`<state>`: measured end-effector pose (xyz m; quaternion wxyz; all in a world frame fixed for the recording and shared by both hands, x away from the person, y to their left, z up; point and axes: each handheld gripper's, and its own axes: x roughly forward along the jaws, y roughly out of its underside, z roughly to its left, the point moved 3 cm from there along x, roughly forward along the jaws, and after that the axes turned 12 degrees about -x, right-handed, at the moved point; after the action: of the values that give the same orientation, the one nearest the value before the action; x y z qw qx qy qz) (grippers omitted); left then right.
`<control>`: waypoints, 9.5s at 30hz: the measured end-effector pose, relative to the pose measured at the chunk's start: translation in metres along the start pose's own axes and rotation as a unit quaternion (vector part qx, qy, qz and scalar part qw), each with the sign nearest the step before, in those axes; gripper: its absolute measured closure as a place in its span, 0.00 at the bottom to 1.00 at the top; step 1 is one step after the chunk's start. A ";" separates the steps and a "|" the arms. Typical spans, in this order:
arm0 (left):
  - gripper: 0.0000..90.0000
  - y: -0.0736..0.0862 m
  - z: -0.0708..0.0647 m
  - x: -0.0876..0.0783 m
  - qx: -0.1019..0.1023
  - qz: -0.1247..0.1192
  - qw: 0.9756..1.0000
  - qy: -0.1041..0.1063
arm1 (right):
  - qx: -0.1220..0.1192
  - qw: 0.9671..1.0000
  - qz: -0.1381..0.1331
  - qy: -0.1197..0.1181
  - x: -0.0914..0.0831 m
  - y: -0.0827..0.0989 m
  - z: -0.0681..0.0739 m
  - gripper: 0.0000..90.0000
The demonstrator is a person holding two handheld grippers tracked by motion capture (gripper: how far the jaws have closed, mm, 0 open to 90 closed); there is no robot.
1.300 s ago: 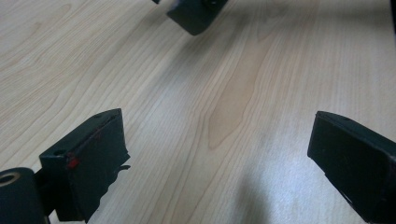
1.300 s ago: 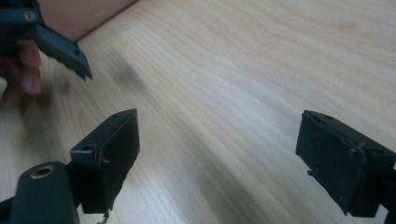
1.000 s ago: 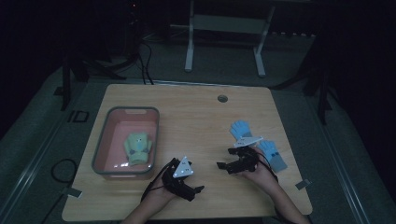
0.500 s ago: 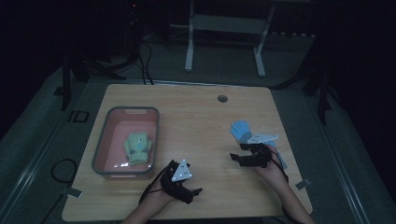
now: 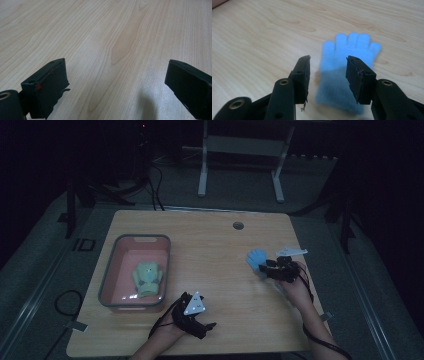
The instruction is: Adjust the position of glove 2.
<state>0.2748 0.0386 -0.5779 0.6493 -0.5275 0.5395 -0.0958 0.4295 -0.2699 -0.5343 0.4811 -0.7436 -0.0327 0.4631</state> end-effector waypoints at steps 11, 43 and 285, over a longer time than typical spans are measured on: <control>0.05 0.001 0.000 0.000 0.000 -0.001 1.000 0.006 | 0.012 0.999 0.051 0.005 0.028 -0.006 -0.023 0.68; 0.05 0.003 0.000 0.001 0.005 -0.005 1.000 0.002 | 0.033 0.998 0.031 0.038 0.024 -0.021 -0.001 0.98; 0.05 0.005 0.000 -0.003 0.010 -0.009 1.000 0.017 | -0.108 0.993 0.008 -0.057 -0.006 -0.041 0.130 0.96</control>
<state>0.2714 0.0431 -0.5802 0.6444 -0.5243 0.5445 -0.1154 0.3488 -0.1616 -0.5141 0.3919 -0.7640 -0.1037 0.5019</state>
